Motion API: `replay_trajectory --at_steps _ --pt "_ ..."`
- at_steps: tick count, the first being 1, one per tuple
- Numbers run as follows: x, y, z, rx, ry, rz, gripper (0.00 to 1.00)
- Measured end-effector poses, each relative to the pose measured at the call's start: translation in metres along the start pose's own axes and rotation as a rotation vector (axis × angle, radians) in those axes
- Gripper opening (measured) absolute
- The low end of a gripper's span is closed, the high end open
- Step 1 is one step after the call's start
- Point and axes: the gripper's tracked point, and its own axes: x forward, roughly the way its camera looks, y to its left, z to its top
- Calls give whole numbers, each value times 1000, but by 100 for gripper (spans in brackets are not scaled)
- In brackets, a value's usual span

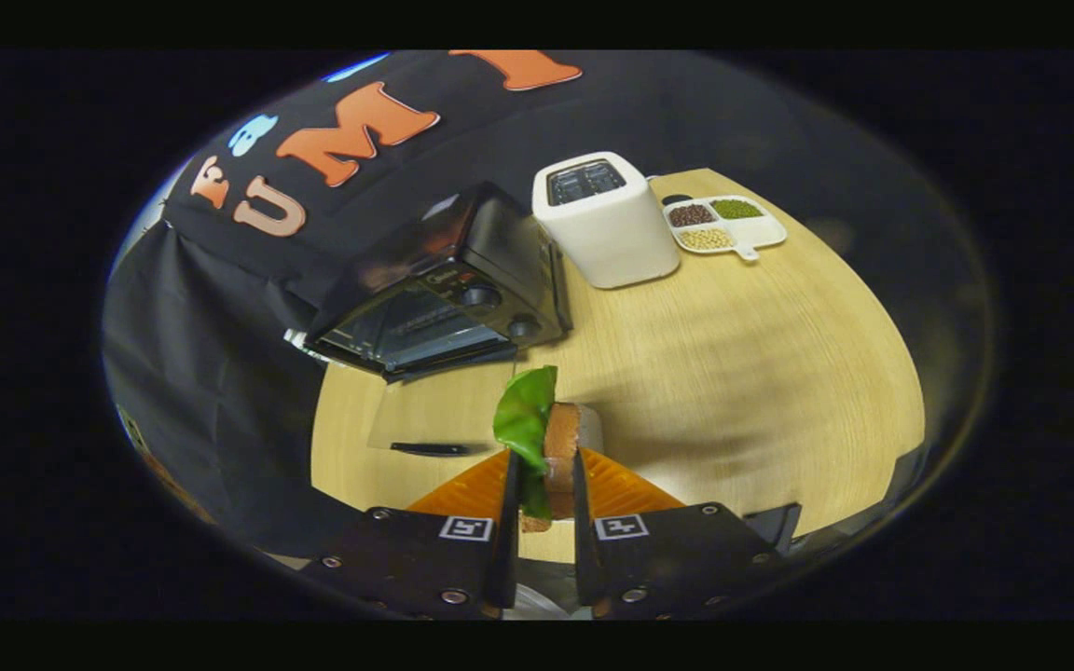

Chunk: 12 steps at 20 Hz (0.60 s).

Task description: Open the toaster oven, put the food inside, and close the toaster oven door.

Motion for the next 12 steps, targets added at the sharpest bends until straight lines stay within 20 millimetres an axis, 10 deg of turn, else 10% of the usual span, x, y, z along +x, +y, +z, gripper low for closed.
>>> replay_trajectory --at_steps 12 --pt "6 56 -7 227 -207 99 13"
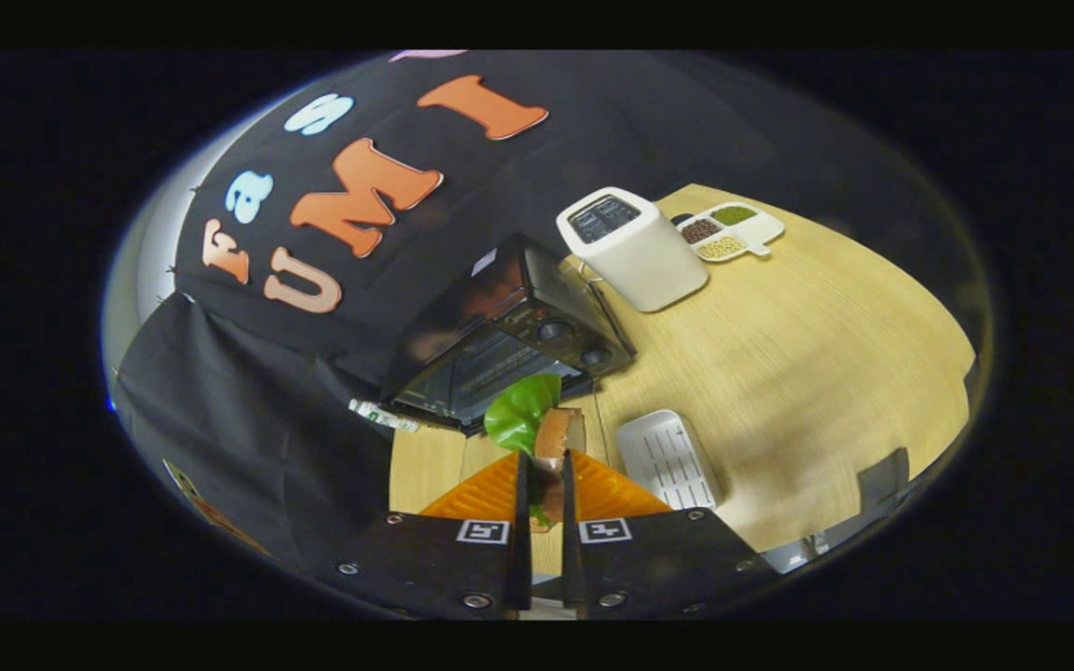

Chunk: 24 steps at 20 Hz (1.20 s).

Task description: Open the toaster oven, put the food inside, and close the toaster oven door.

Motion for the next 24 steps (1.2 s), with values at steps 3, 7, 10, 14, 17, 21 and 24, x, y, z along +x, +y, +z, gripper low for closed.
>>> replay_trajectory --at_steps 3,7,10,14,17,21,24 --pt "5 3 -7 48 -38 -2 11" --pt "7 29 8 151 -154 92 8" --pt "17 49 16 247 -227 175 8" --pt "47 61 13 387 -304 241 8" --pt "73 72 8 469 -329 294 8" --pt "116 90 7 545 -340 336 8" --pt "148 91 9 577 -360 319 8"
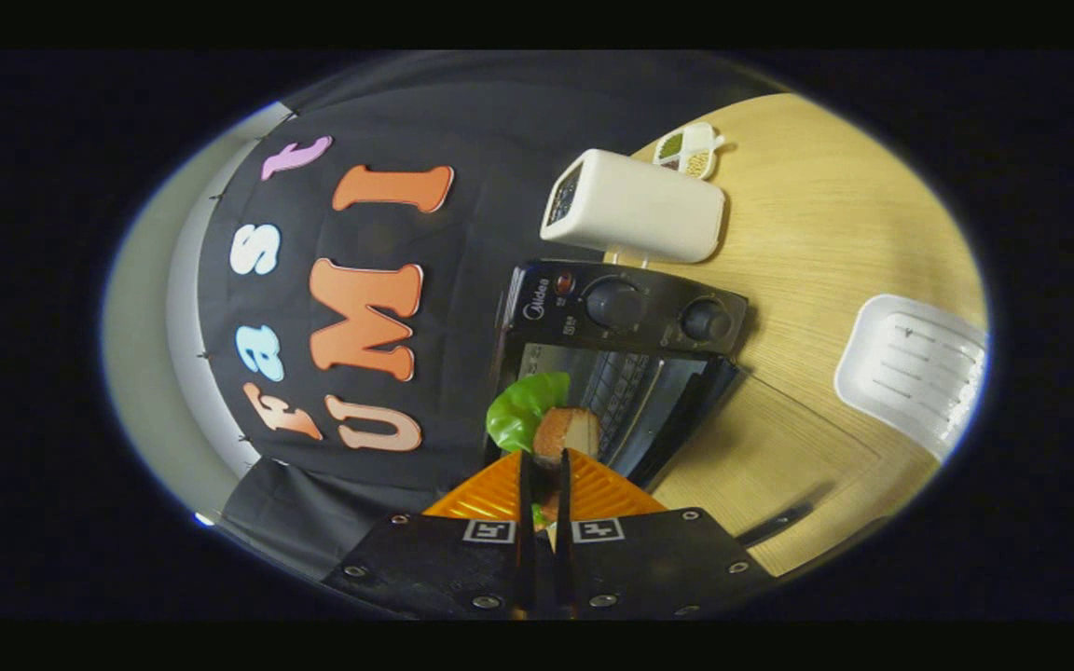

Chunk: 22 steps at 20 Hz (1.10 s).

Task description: Open the toaster oven, put the food inside, and close the toaster oven door.

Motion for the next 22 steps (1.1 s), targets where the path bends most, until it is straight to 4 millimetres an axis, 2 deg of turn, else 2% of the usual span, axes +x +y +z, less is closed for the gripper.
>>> replay_trajectory --at_steps 4,7,12,15,17,19,21,22 --pt "30 -17 -5 28 -72 -52 8" --pt "45 -33 -11 18 -91 -131 8" --pt "68 -40 -12 24 -114 -205 8" --pt "80 -45 -18 -14 -100 -270 16" --pt "89 -49 -31 -45 -47 -299 22" --pt "90 -47 -38 -77 -17 -321 31" --pt "84 -50 -48 -118 22 -358 53" --pt "79 -53 -53 -138 44 -377 68"
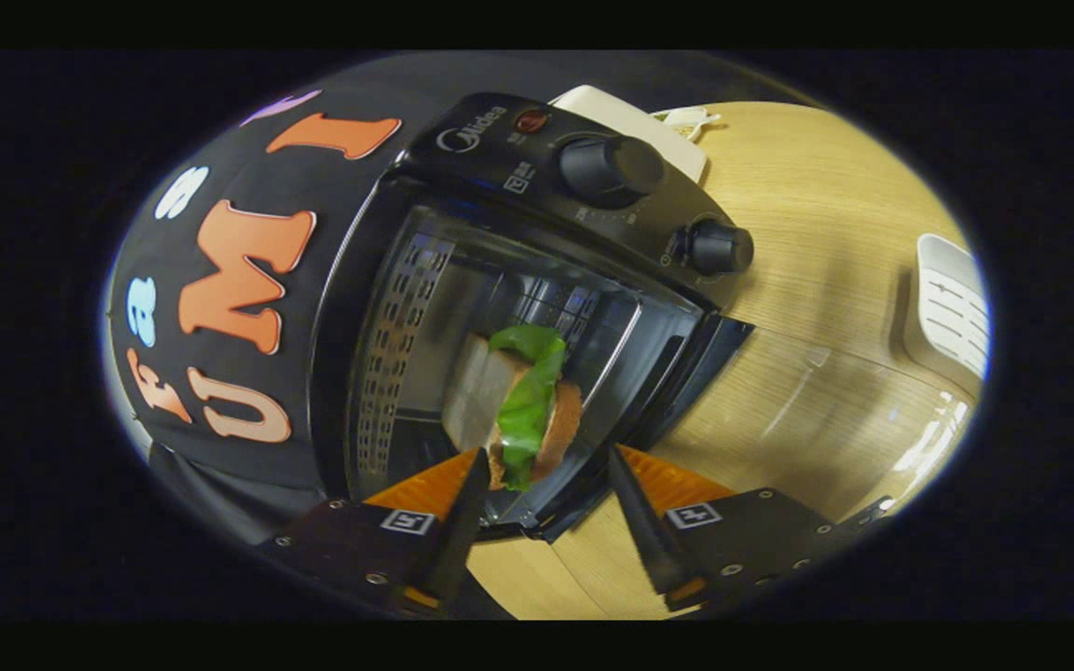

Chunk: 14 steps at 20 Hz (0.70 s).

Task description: Open the toaster oven, put the food inside, and close the toaster oven door.

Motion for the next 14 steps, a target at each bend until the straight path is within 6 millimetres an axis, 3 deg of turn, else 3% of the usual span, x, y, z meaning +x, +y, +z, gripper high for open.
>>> replay_trajectory --at_steps 2,3,7,14 --pt "-15 -12 -13 -63 35 -53 93" --pt "-22 -18 -17 -114 40 -76 97" --pt "-57 -27 -32 -346 66 -115 98" --pt "-120 -48 -36 -773 51 -164 98"
